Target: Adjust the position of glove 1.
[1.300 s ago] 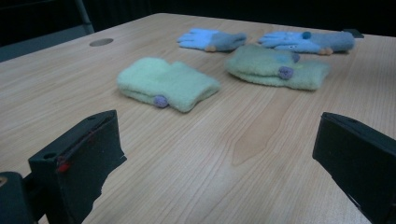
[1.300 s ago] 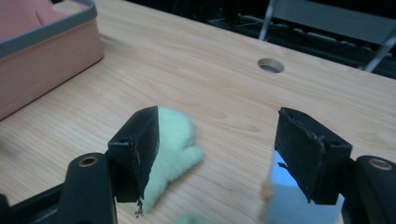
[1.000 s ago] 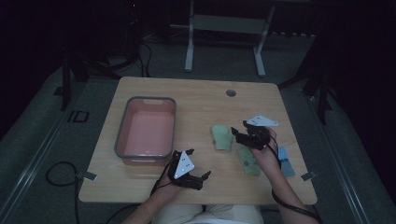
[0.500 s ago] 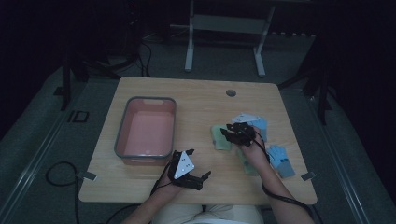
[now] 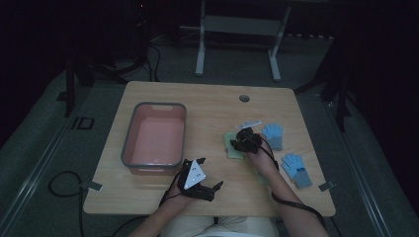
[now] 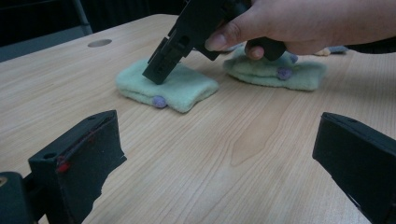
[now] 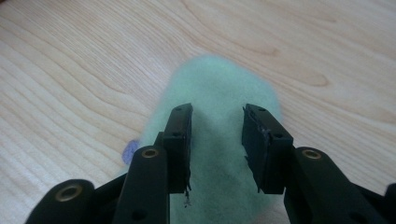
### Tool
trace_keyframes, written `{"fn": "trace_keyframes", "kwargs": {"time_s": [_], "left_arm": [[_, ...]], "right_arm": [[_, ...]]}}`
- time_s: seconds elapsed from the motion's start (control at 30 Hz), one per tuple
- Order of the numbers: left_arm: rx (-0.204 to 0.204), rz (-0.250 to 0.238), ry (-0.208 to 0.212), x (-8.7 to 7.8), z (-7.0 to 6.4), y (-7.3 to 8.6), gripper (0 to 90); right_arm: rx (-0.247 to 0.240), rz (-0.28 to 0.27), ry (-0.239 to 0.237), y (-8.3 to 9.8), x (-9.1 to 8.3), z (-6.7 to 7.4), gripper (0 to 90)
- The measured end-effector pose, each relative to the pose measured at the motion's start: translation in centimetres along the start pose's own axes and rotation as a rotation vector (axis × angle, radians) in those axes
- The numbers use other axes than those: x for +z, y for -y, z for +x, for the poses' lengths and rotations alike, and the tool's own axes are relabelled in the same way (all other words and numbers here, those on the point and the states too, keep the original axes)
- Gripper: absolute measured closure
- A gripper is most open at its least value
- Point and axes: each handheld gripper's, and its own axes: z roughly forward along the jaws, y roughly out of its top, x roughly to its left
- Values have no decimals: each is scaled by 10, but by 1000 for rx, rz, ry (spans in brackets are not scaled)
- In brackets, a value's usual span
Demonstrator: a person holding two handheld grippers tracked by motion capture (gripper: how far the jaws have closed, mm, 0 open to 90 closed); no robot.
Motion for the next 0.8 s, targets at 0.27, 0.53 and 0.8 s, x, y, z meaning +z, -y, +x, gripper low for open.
{"fn": "trace_keyframes", "kwargs": {"time_s": [0.27,0.53,0.8], "left_arm": [[10,1,-6,0,-1,0,11],[0,0,-3,0,0,0,11],[6,0,-6,0,-1,0,11]], "right_arm": [[7,19,0,1,4,5,769],[58,-25,-12,-1,-11,12,873],[50,-118,-45,-10,-49,26,875]]}}
